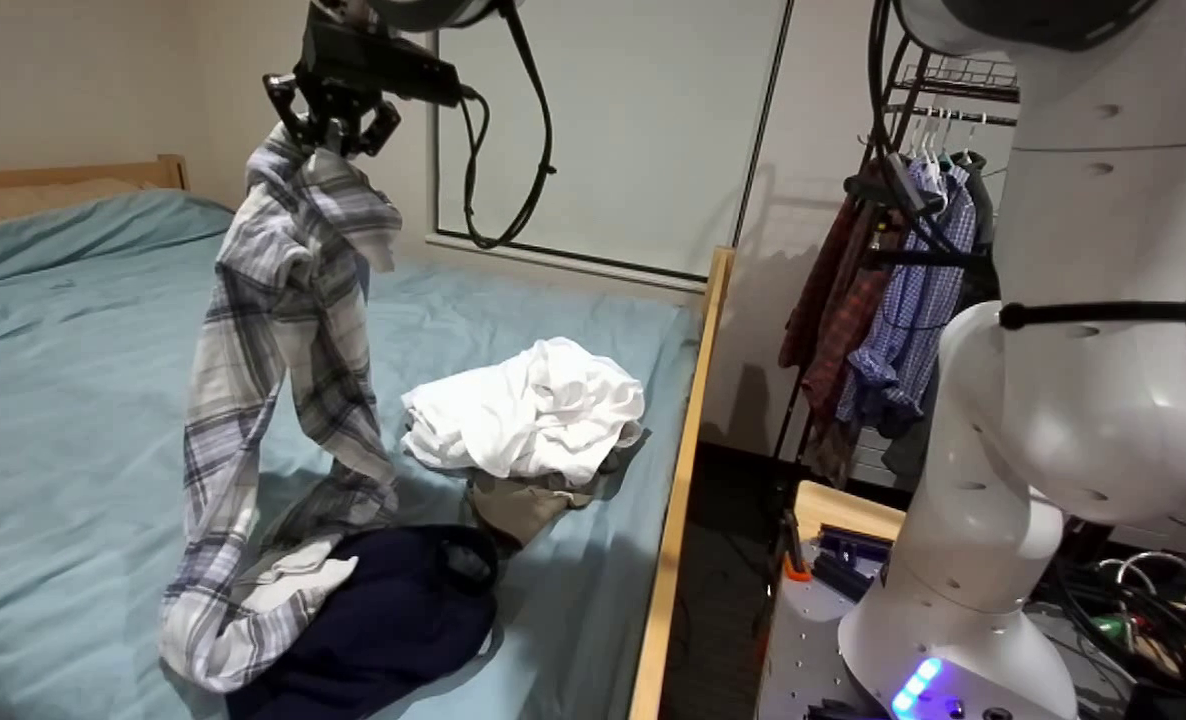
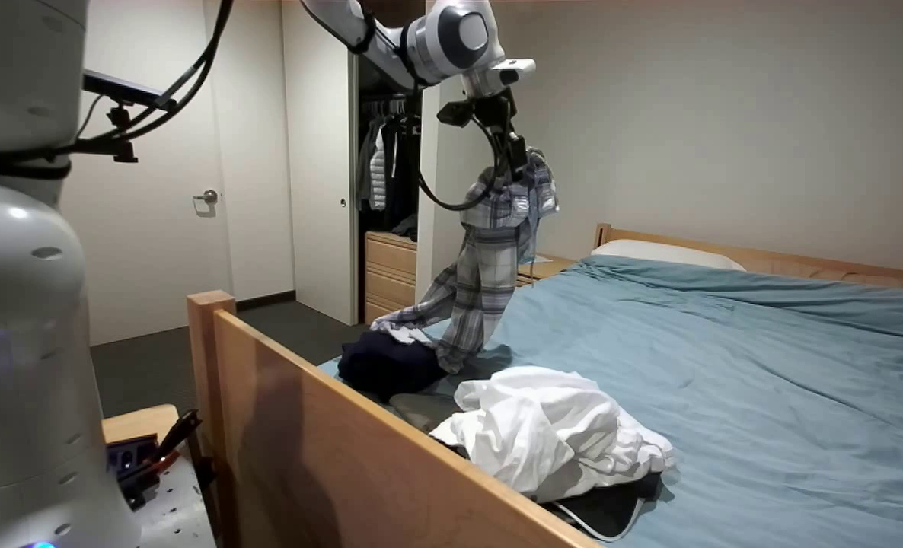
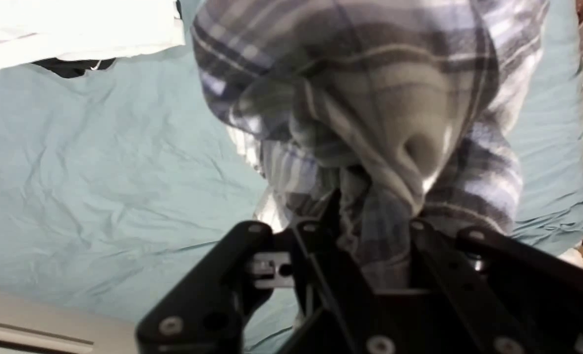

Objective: Move the checkered shirt to the right

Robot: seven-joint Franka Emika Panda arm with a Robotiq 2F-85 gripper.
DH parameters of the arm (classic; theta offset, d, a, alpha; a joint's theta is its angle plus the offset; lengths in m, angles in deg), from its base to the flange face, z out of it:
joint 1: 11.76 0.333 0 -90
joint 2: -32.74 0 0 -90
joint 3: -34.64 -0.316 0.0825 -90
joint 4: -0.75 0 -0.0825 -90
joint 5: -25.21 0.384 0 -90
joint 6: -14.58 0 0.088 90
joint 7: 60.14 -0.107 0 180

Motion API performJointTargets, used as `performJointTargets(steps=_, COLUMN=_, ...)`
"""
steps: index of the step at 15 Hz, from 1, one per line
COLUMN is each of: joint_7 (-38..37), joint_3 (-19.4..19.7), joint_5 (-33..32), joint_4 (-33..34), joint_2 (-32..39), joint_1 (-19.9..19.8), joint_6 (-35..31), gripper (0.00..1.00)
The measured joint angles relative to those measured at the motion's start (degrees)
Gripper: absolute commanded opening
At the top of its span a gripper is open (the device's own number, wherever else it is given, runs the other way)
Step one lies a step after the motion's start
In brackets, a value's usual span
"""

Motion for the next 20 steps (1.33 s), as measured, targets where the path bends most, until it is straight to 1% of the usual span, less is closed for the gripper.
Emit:
performJointTargets(steps=1, joint_7=1.0, joint_3=-0.5, joint_5=1.5, joint_4=-0.3, joint_2=-0.7, joint_1=-0.7, joint_6=0.7, gripper=0.09)
performJointTargets(steps=3, joint_7=6.4, joint_3=-2.1, joint_5=6.8, joint_4=-0.6, joint_2=-0.9, joint_1=-2.3, joint_6=2.5, gripper=0.09)
performJointTargets(steps=6, joint_7=14.0, joint_3=-4.4, joint_5=12.9, joint_4=-0.4, joint_2=2.9, joint_1=-3.4, joint_6=5.0, gripper=0.09)
performJointTargets(steps=8, joint_7=18.0, joint_3=-6.0, joint_5=15.2, joint_4=0.3, joint_2=8.3, joint_1=-3.5, joint_6=5.2, gripper=0.09)
performJointTargets(steps=11, joint_7=23.9, joint_3=-8.6, joint_5=17.0, joint_4=3.9, joint_2=17.9, joint_1=-3.4, joint_6=5.5, gripper=0.09)
performJointTargets(steps=14, joint_7=29.7, joint_3=-10.8, joint_5=17.6, joint_4=9.2, joint_2=26.5, joint_1=-3.4, joint_6=8.6, gripper=0.09)
performJointTargets(steps=16, joint_7=33.9, joint_3=-11.9, joint_5=18.0, joint_4=12.1, joint_2=30.5, joint_1=-3.6, joint_6=11.6, gripper=0.09)
performJointTargets(steps=17, joint_7=36.0, joint_3=-12.4, joint_5=18.0, joint_4=13.1, joint_2=31.9, joint_1=-3.6, joint_6=13.5, gripper=0.42)
performJointTargets(steps=18, joint_7=38.0, joint_3=-12.7, joint_5=18.0, joint_4=14.0, joint_2=33.1, joint_1=-3.7, joint_6=15.4, gripper=0.43)
performJointTargets(steps=19, joint_7=40.1, joint_3=-13.1, joint_5=18.0, joint_4=14.9, joint_2=34.1, joint_1=-3.9, joint_6=17.4, gripper=0.47)
performJointTargets(steps=20, joint_7=42.3, joint_3=-13.4, joint_5=18.0, joint_4=15.9, joint_2=35.1, joint_1=-4.0, joint_6=19.4, gripper=0.55)
